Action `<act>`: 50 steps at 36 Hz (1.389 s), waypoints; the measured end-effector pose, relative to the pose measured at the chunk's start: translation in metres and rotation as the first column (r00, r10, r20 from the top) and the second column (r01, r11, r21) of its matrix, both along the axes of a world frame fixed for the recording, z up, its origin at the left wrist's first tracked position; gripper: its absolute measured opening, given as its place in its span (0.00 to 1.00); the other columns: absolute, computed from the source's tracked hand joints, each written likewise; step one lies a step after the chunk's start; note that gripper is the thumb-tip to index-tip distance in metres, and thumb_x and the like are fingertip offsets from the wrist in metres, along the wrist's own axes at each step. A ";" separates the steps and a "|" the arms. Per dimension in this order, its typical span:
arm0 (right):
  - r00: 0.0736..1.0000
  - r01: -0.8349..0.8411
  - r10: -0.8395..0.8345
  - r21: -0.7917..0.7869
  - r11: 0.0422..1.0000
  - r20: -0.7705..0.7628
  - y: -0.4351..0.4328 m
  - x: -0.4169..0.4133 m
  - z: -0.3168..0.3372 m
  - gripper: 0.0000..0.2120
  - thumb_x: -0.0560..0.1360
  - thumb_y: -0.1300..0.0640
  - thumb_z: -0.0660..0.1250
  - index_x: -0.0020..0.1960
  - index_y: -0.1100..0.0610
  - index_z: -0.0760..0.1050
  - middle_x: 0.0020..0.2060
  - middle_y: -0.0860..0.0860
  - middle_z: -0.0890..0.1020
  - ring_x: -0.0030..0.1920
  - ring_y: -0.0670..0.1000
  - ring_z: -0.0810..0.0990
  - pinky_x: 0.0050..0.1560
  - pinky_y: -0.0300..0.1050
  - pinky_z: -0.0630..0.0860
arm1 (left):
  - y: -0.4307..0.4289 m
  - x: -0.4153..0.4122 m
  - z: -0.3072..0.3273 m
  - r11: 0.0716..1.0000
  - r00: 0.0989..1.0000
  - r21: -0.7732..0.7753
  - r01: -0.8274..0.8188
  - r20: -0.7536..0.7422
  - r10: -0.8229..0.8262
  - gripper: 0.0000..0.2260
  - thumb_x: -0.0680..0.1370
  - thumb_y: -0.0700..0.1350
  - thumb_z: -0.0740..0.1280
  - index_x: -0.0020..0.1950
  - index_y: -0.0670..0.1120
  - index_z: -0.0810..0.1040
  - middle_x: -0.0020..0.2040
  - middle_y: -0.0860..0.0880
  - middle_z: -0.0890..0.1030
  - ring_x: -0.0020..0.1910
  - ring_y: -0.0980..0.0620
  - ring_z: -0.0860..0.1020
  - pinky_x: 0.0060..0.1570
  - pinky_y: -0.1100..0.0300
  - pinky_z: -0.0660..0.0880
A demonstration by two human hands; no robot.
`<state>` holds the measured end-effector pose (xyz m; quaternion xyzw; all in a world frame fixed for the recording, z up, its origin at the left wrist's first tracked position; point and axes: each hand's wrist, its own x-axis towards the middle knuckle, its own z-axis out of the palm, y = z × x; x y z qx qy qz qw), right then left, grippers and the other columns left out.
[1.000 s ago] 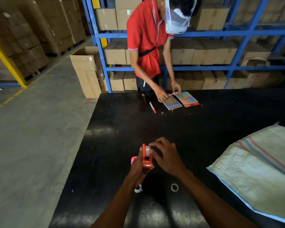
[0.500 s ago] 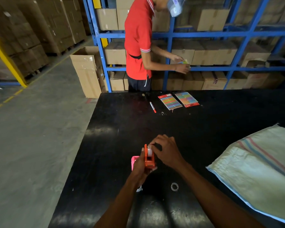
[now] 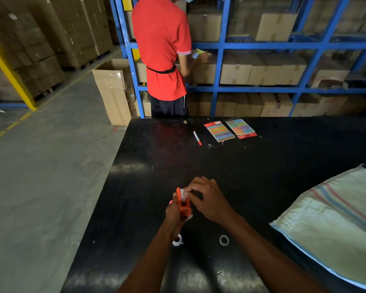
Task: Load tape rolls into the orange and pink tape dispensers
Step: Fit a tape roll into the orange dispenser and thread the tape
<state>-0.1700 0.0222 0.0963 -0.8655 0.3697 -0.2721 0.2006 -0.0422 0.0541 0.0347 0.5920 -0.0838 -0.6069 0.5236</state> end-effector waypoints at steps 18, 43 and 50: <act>0.989 0.010 0.001 0.073 0.997 -0.145 0.032 -0.001 -0.030 0.07 0.77 0.49 0.63 0.50 0.47 0.79 0.45 0.41 0.70 0.46 0.41 0.69 0.52 0.41 0.66 | -0.012 0.006 0.007 0.996 0.992 0.035 -0.080 -0.097 0.083 0.23 0.80 0.55 0.60 0.62 0.37 0.76 0.59 0.34 0.80 0.60 0.37 0.80 0.63 0.41 0.75; 0.964 0.240 -0.241 0.026 0.970 0.110 0.029 -0.016 -0.064 0.02 0.76 0.55 0.68 0.46 0.48 0.78 0.42 0.40 0.72 0.42 0.40 0.72 0.46 0.40 0.69 | -0.027 0.007 0.006 0.996 0.993 0.047 -0.072 -0.090 0.076 0.20 0.82 0.52 0.58 0.60 0.36 0.76 0.46 0.39 0.83 0.44 0.43 0.82 0.55 0.45 0.77; 0.942 0.234 -0.322 0.500 0.834 0.096 -0.002 -0.014 -0.059 0.06 0.79 0.50 0.65 0.51 0.46 0.80 0.45 0.43 0.84 0.44 0.40 0.82 0.48 0.40 0.79 | -0.025 -0.001 -0.006 1.000 1.000 0.030 -0.003 -0.026 0.004 0.19 0.81 0.52 0.60 0.52 0.36 0.80 0.40 0.40 0.85 0.37 0.47 0.83 0.39 0.59 0.79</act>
